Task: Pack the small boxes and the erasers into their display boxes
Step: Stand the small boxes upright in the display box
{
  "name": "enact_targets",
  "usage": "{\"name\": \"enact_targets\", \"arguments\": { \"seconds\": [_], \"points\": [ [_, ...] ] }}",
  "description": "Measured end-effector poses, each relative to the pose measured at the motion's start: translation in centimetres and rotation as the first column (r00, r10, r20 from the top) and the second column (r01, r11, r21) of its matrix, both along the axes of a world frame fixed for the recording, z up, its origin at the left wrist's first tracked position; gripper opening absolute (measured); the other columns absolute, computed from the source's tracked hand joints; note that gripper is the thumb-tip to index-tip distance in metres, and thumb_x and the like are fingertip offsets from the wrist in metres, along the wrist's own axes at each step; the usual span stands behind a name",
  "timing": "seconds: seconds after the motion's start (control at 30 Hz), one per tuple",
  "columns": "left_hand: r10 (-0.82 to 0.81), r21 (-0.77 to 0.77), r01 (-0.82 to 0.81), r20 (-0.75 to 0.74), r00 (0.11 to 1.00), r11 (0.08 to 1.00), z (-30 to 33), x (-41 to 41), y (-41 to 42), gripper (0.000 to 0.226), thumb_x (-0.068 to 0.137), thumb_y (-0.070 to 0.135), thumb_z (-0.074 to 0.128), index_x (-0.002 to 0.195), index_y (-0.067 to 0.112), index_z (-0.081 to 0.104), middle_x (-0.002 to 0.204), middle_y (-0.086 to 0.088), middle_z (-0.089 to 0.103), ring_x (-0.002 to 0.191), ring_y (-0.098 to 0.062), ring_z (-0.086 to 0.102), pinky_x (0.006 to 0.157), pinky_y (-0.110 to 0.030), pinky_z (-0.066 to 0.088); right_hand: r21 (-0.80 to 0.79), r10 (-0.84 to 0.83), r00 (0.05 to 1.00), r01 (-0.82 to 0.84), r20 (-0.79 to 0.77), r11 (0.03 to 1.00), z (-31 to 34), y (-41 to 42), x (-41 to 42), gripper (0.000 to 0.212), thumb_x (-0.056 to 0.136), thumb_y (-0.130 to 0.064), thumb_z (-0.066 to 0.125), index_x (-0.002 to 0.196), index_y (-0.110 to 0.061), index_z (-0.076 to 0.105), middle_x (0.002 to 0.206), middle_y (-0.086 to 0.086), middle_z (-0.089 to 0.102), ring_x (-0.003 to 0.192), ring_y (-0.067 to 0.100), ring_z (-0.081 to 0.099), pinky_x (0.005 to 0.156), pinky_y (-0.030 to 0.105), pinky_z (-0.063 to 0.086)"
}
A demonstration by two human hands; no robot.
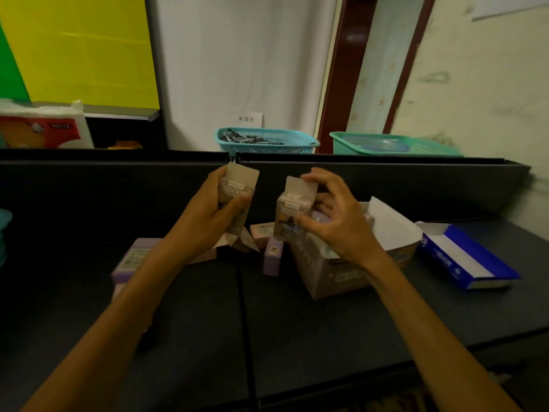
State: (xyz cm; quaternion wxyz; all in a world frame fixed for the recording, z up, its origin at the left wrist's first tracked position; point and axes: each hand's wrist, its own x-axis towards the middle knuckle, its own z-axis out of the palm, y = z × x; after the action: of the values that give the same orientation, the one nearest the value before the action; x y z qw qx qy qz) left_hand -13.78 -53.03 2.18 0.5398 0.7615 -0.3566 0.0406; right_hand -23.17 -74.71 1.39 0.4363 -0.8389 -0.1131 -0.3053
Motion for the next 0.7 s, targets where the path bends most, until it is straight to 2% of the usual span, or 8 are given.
{"name": "enact_targets", "arguments": {
  "seconds": [0.1,0.17,0.27,0.37,0.5,0.6,0.7],
  "points": [
    [-0.024,-0.049,0.025,0.015,1.000,0.999,0.8,-1.3,-3.5,0.054,0.090,0.031,0.054,0.136,0.032,0.026,0.103,0.024,0.048,0.092,0.014,0.053,0.068,-0.010,0.047,0.075,-0.013,1.000,0.015,-0.027,0.997,1.2,-3.9,-1.2,0.066,0.080,-0.007,0.073,0.133,-0.027,0.040,0.137,0.006,0.047,0.118,0.009,0.056,0.093,0.023,0.050],
    [-0.020,-0.062,0.022,0.039,0.999,0.998,1.3,-2.2,-5.8,0.049,0.087,0.028,0.058,0.128,0.034,0.032,0.102,0.024,0.051,0.089,0.019,0.054,0.068,-0.005,0.047,0.083,-0.050,0.998,0.052,-0.028,0.995,1.8,-6.8,-1.8,0.061,0.079,-0.005,0.072,0.130,-0.024,0.044,0.131,0.004,0.053,0.115,0.006,0.057,0.091,0.019,0.049],
    [0.000,-0.044,0.004,0.095,0.995,0.999,1.9,-3.0,-9.2,0.046,0.079,0.027,0.067,0.119,0.028,0.044,0.103,0.019,0.057,0.093,0.011,0.058,0.072,-0.008,0.048,0.086,-0.084,0.993,0.091,-0.080,0.992,2.4,-11.6,-2.4,0.049,0.077,-0.004,0.074,0.120,-0.017,0.054,0.116,-0.001,0.063,0.105,0.002,0.062,0.085,0.016,0.051],
    [0.015,-0.040,-0.011,0.114,0.993,0.999,2.1,-3.7,-12.4,0.049,0.072,0.032,0.072,0.115,0.021,0.051,0.103,0.010,0.064,0.093,0.000,0.064,0.074,-0.015,0.052,-0.041,-0.113,0.980,0.107,-0.167,0.993,2.5,-15.8,-2.5,0.047,0.076,-0.009,0.076,0.115,-0.022,0.055,0.113,-0.007,0.063,0.102,-0.001,0.061,0.082,0.015,0.051],
    [0.037,0.006,-0.038,0.140,0.989,0.999,1.9,-4.5,-16.0,0.047,0.071,0.026,0.076,0.111,0.022,0.052,0.099,0.013,0.065,0.090,0.003,0.064,0.072,-0.015,0.053,-0.123,-0.098,0.970,0.071,-0.224,0.990,2.0,-19.6,-1.9,0.044,0.076,-0.015,0.076,0.112,-0.028,0.055,0.107,-0.016,0.061,0.101,0.000,0.059,0.076,0.013,0.047],
    [0.053,0.055,-0.062,0.144,0.988,0.997,1.9,-4.9,-18.0,0.046,0.071,0.025,0.076,0.109,0.023,0.050,0.097,0.017,0.063,0.088,0.007,0.062,0.070,-0.011,0.052,-0.111,-0.077,0.967,0.051,-0.242,0.993,1.8,-21.5,-1.1,0.045,0.075,-0.018,0.078,0.112,-0.026,0.054,0.110,-0.012,0.061,0.101,0.003,0.060,0.078,0.016,0.048],
    [0.056,0.081,-0.067,0.128,0.990,0.994,1.8,-4.8,-19.6,0.047,0.071,0.023,0.077,0.109,0.022,0.051,0.097,0.012,0.065,0.087,0.004,0.064,0.071,-0.014,0.053,-0.063,-0.070,0.971,0.057,-0.230,0.996,1.4,-22.8,-0.2,0.047,0.075,-0.017,0.078,0.113,-0.022,0.052,0.111,-0.006,0.061,0.099,0.005,0.060,0.080,0.019,0.051]
  ]
}}
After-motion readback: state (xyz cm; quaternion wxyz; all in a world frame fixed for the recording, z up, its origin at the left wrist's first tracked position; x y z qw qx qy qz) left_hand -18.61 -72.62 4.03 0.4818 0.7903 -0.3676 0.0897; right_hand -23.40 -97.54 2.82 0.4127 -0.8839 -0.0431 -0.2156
